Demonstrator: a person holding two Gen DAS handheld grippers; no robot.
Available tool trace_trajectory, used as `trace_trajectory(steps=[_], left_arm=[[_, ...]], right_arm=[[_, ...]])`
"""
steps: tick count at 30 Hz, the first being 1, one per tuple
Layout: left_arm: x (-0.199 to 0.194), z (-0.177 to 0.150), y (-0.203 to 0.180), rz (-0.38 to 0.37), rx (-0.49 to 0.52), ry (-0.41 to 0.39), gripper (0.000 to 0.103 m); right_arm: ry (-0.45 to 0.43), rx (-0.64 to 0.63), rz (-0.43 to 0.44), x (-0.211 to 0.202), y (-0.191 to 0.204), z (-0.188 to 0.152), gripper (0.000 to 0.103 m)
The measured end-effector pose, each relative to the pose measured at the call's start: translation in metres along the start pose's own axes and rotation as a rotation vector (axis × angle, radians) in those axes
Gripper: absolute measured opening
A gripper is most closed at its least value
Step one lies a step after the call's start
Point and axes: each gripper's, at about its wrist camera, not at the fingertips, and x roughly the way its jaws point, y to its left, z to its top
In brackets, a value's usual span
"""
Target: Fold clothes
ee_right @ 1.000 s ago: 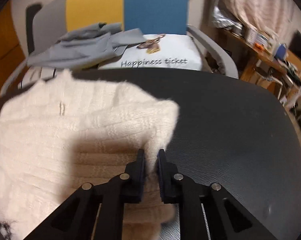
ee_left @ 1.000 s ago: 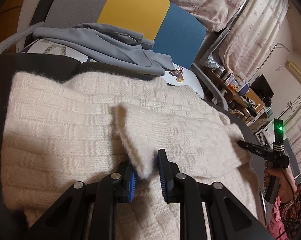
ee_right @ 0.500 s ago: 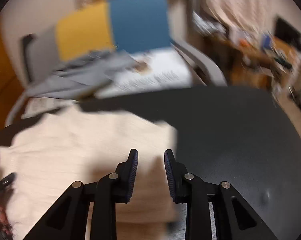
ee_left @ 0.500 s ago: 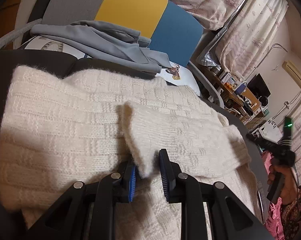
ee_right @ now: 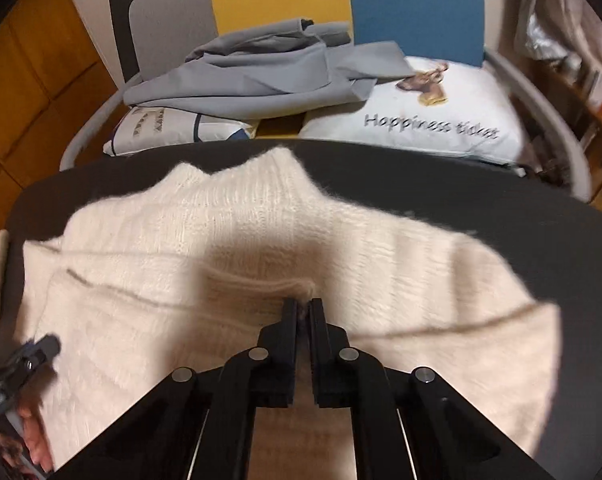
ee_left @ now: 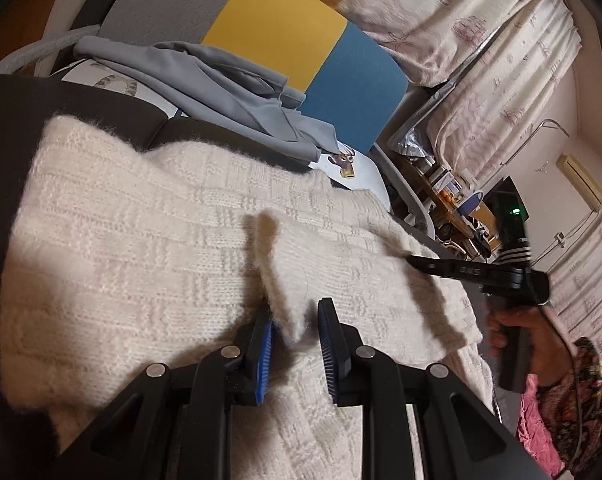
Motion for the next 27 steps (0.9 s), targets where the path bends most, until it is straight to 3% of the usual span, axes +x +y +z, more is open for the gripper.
trace_trajectory(steps=[4, 7, 9, 13, 15, 17, 21, 23, 25, 27], left_arm=[[0.003, 0.001, 0.001, -0.007, -0.008, 0.008, 0.021], [0.003, 0.002, 0.004, -0.012, -0.013, 0.012, 0.021], [0.004, 0.002, 0.005, -0.014, -0.015, 0.015, 0.021], [0.006, 0.003, -0.002, 0.032, 0.007, 0.027, 0.021], [0.004, 0.003, -0.007, 0.076, 0.044, 0.037, 0.021], [-0.001, 0.003, -0.009, 0.113, 0.076, 0.049, 0.021], [-0.031, 0.008, 0.003, 0.140, 0.078, 0.047, 0.021], [-0.059, 0.009, 0.017, 0.153, 0.048, -0.003, 0.021], [-0.086, 0.005, 0.031, 0.172, 0.010, -0.048, 0.021], [-0.100, -0.005, 0.038, 0.180, -0.008, -0.054, 0.021]], right_arm=[[-0.005, -0.013, -0.126, -0.005, -0.008, -0.005, 0.000], [0.002, 0.040, -0.078, 0.013, -0.022, -0.011, 0.000], [-0.052, 0.064, -0.078, -0.004, -0.022, -0.013, 0.002], [-0.169, -0.007, 0.045, -0.043, -0.004, -0.032, 0.002], [-0.126, -0.047, 0.086, -0.039, 0.008, -0.049, 0.002], [-0.053, -0.044, 0.009, -0.019, 0.008, -0.061, 0.002], [-0.086, 0.147, 0.130, -0.015, -0.021, -0.068, 0.000], [-0.096, 0.173, 0.148, -0.030, -0.021, -0.070, 0.008], [-0.134, 0.158, 0.167, -0.051, -0.014, -0.074, 0.028], [-0.128, 0.125, 0.145, -0.046, -0.005, -0.078, 0.042]])
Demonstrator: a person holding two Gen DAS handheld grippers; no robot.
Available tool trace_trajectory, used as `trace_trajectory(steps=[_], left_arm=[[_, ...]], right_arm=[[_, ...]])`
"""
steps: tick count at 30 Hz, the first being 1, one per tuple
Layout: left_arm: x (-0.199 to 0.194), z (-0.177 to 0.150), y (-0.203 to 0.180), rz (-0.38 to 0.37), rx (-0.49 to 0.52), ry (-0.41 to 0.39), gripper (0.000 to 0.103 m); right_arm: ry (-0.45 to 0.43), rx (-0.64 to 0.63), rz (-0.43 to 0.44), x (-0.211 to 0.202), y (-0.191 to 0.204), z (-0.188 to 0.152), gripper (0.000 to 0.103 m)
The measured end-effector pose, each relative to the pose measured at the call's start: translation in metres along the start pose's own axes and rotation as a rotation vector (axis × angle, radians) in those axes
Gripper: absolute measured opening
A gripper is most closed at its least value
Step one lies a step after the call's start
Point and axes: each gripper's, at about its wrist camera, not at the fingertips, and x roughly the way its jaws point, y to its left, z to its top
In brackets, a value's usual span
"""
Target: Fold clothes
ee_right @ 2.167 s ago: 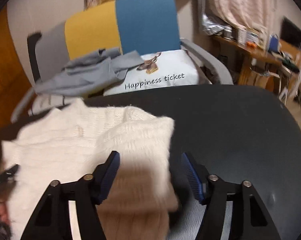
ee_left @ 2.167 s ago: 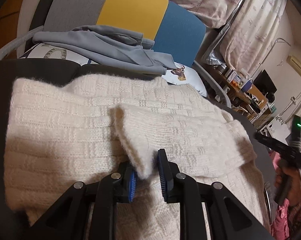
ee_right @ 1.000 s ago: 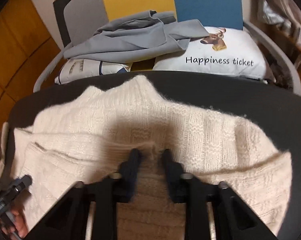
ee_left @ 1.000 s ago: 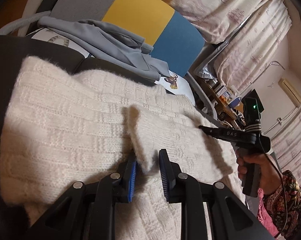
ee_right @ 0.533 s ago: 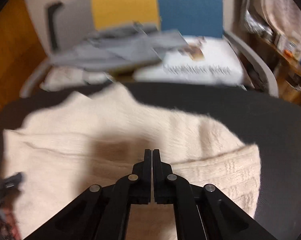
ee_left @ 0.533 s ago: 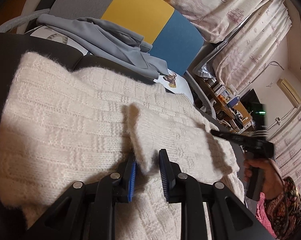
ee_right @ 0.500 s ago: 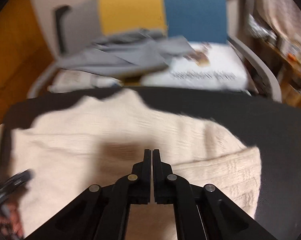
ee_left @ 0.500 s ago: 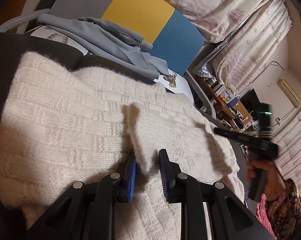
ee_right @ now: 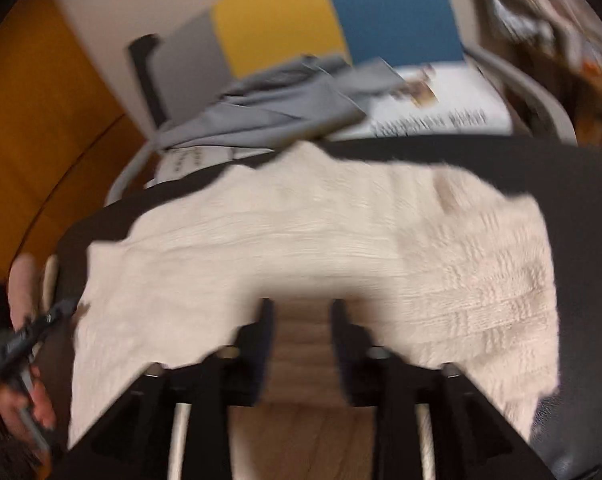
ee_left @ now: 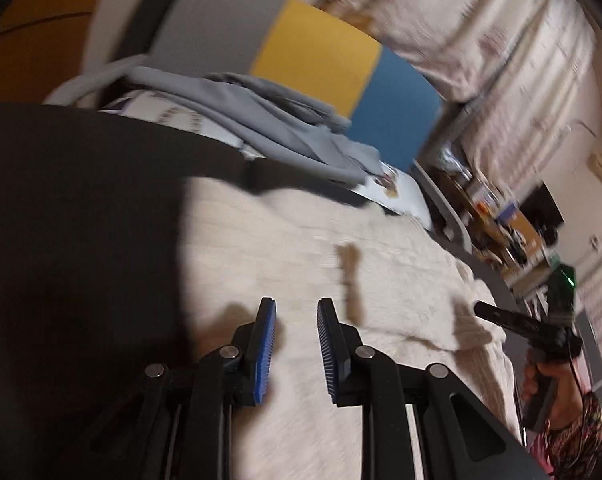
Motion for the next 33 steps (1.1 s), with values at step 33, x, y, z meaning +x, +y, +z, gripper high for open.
trace_trajectory(steps=[33], left_arm=[[-0.008, -0.087, -0.048, 0.135, 0.467, 0.111, 0.023]], right_arm=[[0.044, -0.105, -0.213, -0.045, 0.005, -0.109, 0.048]])
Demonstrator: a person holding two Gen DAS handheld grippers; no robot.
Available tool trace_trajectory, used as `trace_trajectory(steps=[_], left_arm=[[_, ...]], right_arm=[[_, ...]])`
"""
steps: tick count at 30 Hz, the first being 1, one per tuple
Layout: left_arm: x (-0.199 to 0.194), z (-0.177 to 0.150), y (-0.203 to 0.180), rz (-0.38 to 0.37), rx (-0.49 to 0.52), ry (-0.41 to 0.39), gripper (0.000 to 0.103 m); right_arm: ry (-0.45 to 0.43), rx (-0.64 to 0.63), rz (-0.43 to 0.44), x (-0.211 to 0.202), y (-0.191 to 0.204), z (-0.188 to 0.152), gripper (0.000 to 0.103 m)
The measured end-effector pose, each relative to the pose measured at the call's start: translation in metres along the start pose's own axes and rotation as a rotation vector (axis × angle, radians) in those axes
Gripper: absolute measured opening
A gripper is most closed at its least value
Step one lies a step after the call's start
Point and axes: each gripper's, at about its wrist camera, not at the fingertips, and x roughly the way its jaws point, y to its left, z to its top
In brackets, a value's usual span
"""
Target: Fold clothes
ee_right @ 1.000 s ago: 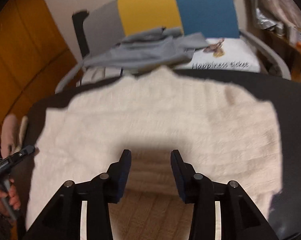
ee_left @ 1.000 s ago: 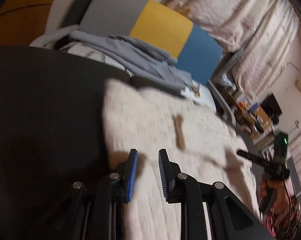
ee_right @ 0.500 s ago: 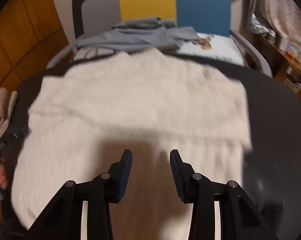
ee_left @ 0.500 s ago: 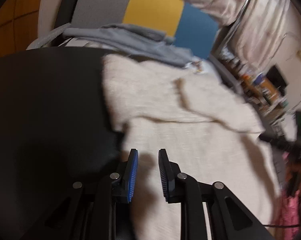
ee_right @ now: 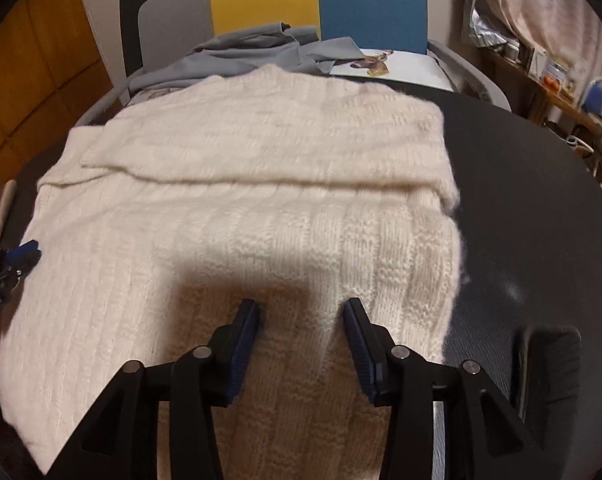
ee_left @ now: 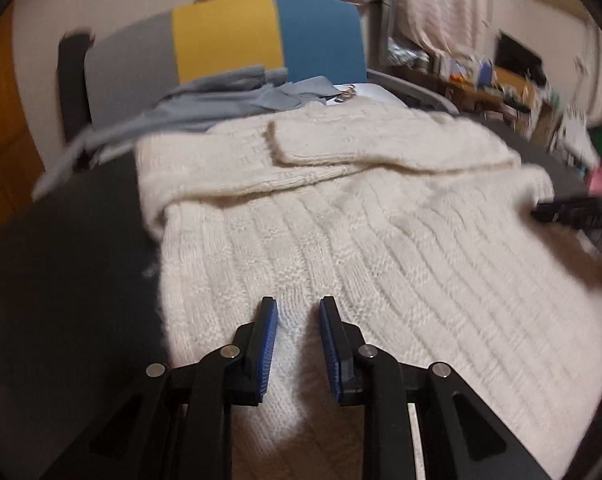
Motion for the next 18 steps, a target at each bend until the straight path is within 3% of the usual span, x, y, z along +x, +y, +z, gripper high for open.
trace_trajectory(steps=[5, 7, 9, 11, 15, 18], left_arm=[[-0.013, -0.001, 0.010, -0.069, -0.080, 0.054, 0.023], [-0.024, -0.016, -0.003, -0.097, -0.041, 0.047, 0.023], [-0.031, -0.030, -0.016, -0.074, 0.013, 0.034, 0.023], [-0.041, -0.038, -0.014, -0.095, -0.001, 0.036, 0.023], [-0.062, -0.041, 0.018, -0.225, -0.175, 0.052, 0.023], [-0.082, -0.056, 0.037, -0.258, -0.264, 0.050, 0.023]], right_arm=[[0.062, -0.010, 0.071, -0.022, 0.000, -0.008, 0.048], [0.084, -0.015, 0.054, -0.034, -0.002, -0.030, 0.050], [0.091, -0.003, 0.060, -0.047, -0.005, -0.047, 0.051], [0.088, 0.022, 0.078, -0.059, -0.008, -0.057, 0.051], [0.083, 0.073, 0.114, -0.084, -0.016, -0.077, 0.058], [0.077, 0.147, 0.153, -0.103, -0.022, -0.097, 0.064]])
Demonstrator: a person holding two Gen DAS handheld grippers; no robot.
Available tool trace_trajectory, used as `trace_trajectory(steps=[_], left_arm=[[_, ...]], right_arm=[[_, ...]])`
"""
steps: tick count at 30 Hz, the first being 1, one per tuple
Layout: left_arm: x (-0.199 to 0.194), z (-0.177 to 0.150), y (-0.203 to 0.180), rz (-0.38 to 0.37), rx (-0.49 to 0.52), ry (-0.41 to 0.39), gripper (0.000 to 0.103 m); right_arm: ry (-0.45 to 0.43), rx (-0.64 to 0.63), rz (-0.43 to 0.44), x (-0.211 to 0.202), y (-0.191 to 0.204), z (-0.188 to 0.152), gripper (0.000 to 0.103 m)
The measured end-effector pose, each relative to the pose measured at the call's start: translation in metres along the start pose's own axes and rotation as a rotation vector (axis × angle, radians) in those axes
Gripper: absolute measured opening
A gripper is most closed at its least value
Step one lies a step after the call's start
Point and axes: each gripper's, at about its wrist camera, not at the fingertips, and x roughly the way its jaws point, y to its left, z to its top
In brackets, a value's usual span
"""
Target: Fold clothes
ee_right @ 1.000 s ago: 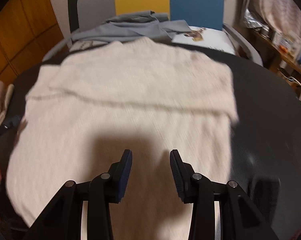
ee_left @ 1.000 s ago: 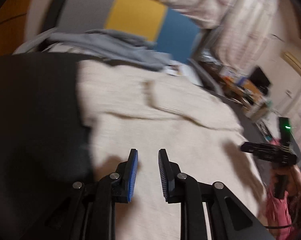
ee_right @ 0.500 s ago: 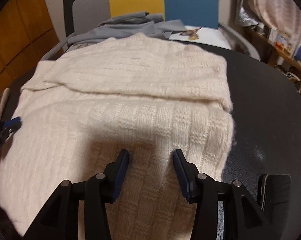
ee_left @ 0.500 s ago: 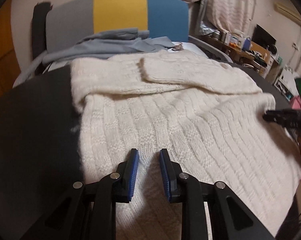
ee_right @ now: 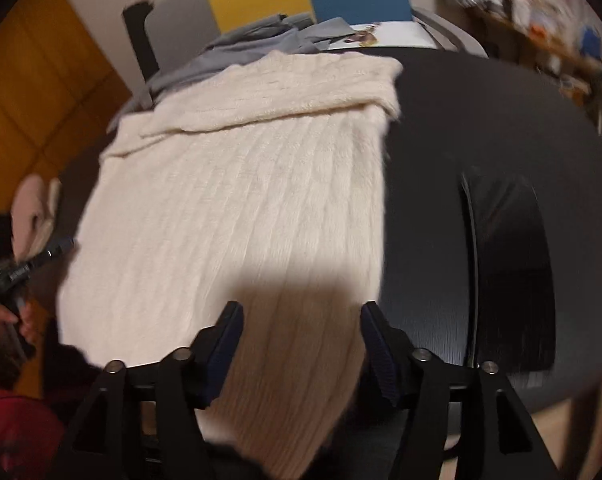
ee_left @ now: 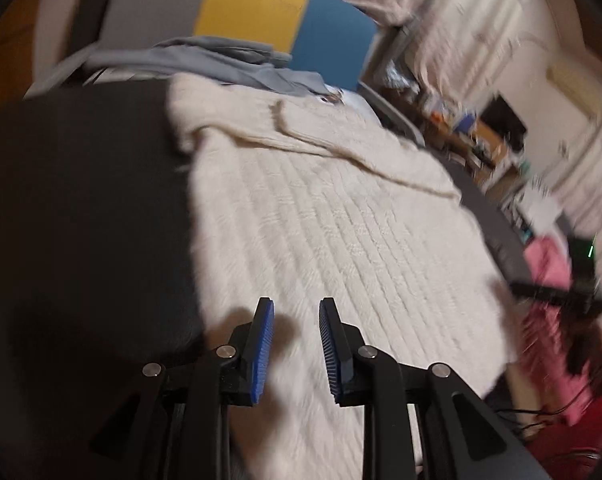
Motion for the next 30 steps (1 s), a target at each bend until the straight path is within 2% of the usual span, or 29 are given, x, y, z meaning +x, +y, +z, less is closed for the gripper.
trace_trajectory(steps=[4, 6, 8, 10, 12, 14, 15, 16, 18, 19, 23, 27, 30], left_arm=[[-0.016, -0.023, 0.005, -0.049, -0.036, 0.019, 0.024], [-0.017, -0.033, 0.002, -0.047, -0.038, 0.025, 0.024], [-0.018, -0.037, -0.006, -0.026, -0.032, -0.005, 0.024], [-0.016, -0.032, -0.024, -0.046, 0.020, -0.032, 0.024], [-0.011, -0.028, -0.045, -0.058, 0.096, -0.044, 0.024], [0.006, -0.024, -0.069, -0.055, 0.180, -0.022, 0.024], [0.016, -0.022, -0.080, -0.048, 0.222, -0.009, 0.024], [0.026, -0.021, -0.088, -0.042, 0.244, 0.008, 0.024], [0.047, -0.020, -0.099, -0.018, 0.265, 0.049, 0.024], [0.053, -0.020, -0.102, -0.002, 0.262, 0.060, 0.024], [0.066, -0.016, -0.106, 0.036, 0.241, 0.089, 0.024], [0.068, -0.017, -0.105, 0.032, 0.259, 0.098, 0.024], [0.058, -0.013, -0.104, 0.000, 0.264, 0.107, 0.023]], right_arm=[[0.014, 0.023, -0.025, -0.004, -0.002, -0.023, 0.065], [-0.027, -0.017, -0.046, -0.007, 0.008, -0.031, 0.064], [-0.059, -0.089, 0.016, -0.009, 0.027, -0.033, 0.060], [-0.047, -0.157, 0.076, -0.005, 0.046, -0.032, 0.059], [-0.009, -0.255, 0.029, 0.005, 0.060, -0.035, 0.059], [0.029, -0.353, -0.018, 0.016, 0.075, -0.037, 0.058], [0.049, -0.402, -0.042, 0.021, 0.082, -0.038, 0.052], [0.068, -0.451, -0.066, 0.026, 0.089, -0.040, 0.036], [0.104, -0.542, -0.109, 0.035, 0.102, -0.042, 0.015], [0.101, -0.533, -0.095, 0.032, 0.100, -0.040, 0.005], [0.090, -0.489, -0.029, 0.021, 0.091, -0.031, 0.005], [0.080, -0.441, 0.039, 0.012, 0.081, -0.020, 0.005], [0.073, -0.405, 0.090, 0.005, 0.074, -0.013, 0.009]])
